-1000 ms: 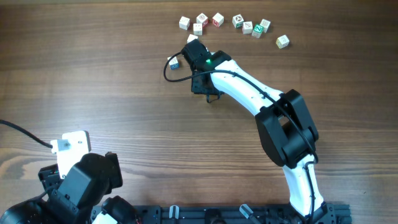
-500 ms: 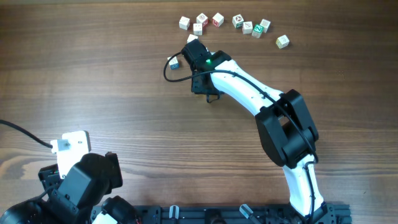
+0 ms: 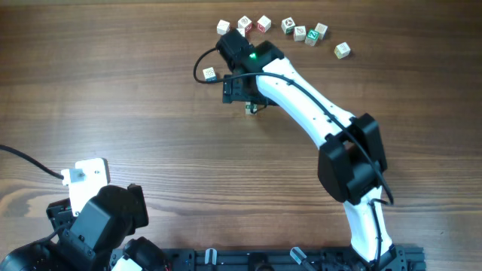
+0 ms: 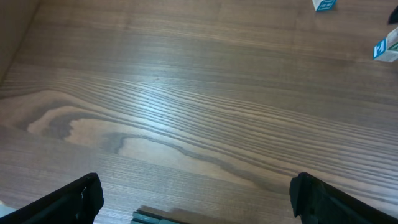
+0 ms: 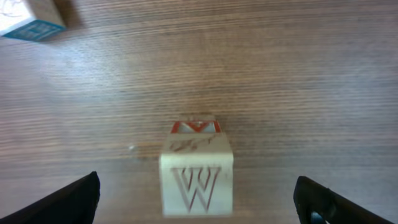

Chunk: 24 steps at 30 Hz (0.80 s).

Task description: Form a tower

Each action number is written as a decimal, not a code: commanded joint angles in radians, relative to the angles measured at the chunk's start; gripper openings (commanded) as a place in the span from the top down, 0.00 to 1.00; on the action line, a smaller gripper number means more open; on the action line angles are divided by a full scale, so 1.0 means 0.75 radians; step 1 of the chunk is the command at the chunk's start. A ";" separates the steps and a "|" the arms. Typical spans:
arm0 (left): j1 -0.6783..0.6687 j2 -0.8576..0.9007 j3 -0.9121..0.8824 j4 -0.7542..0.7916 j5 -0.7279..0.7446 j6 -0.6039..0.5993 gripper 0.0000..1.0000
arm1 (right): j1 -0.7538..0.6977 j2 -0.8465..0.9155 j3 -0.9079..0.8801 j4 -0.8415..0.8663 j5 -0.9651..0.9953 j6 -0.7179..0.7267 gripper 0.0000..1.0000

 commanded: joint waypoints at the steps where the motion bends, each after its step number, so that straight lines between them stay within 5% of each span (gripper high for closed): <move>1: 0.000 -0.005 -0.004 0.002 -0.014 -0.026 0.00 | -0.006 -0.197 0.080 -0.060 0.021 0.004 0.00; 13: 0.000 -0.005 -0.004 0.002 -0.014 -0.026 0.00 | -0.006 -0.793 0.080 -0.560 0.272 0.150 0.00; 24: 0.000 -0.005 -0.004 0.002 -0.014 -0.026 0.00 | -0.006 -0.979 0.080 -0.600 0.262 0.141 0.00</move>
